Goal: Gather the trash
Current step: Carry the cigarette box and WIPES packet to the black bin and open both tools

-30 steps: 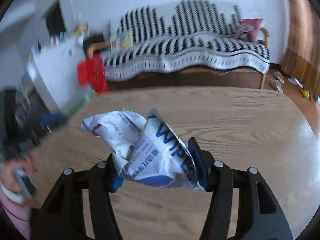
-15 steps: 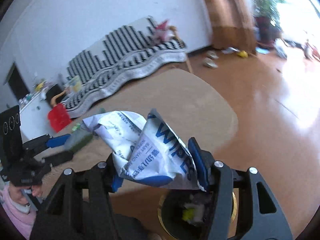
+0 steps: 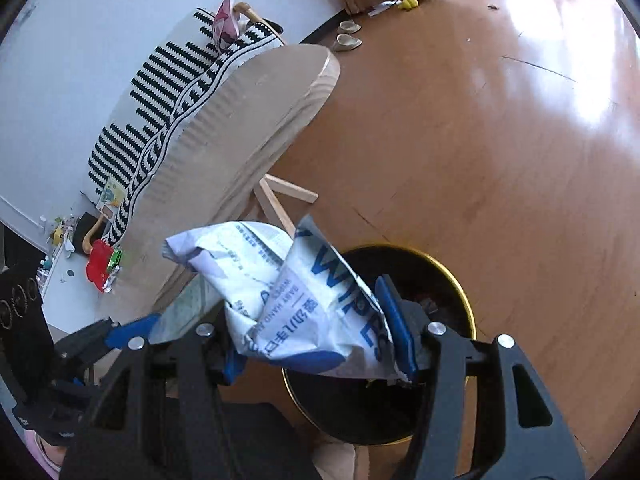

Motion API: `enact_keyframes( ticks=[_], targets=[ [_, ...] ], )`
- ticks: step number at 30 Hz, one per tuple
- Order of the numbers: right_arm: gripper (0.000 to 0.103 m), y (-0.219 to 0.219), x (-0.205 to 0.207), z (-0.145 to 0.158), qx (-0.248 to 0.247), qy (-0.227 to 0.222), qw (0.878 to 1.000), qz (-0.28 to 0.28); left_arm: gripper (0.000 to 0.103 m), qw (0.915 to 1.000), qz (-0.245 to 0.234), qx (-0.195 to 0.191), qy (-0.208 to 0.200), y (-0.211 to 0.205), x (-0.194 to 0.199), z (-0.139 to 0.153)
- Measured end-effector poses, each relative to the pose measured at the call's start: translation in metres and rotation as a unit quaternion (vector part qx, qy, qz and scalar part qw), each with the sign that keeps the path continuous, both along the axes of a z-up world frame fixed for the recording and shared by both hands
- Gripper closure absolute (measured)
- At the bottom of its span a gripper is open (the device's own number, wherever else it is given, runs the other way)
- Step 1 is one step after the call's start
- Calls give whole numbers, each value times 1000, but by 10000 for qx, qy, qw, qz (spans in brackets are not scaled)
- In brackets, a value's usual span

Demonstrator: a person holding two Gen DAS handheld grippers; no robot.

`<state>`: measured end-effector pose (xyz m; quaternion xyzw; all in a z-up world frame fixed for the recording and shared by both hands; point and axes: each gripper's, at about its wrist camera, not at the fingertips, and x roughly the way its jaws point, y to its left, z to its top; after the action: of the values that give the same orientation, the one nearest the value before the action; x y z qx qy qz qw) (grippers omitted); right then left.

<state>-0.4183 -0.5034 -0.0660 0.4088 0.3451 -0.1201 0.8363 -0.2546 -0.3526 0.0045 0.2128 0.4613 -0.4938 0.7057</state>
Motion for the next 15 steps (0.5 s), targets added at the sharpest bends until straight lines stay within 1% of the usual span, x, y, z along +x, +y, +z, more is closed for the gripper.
enact_keyframes(
  ticks=[5,8,13,15],
  targets=[
    [47,6,-5,-1,45,-26,9999,-101,45,10000,-83,5,-40,-4,-7,1],
    [47,6,-6,-1,34,-15,9999,-122,45,10000,-78,-3,-61,-2,-1,0],
    [47,8,-5,-3,77,-33,9999,-119,44,9998,-105,-17,-148,0,-6,4],
    [43,1,-4,-4,228,-73,9997,-88,44,9997,-141,54,-203,-1,-9,3]
  ],
)
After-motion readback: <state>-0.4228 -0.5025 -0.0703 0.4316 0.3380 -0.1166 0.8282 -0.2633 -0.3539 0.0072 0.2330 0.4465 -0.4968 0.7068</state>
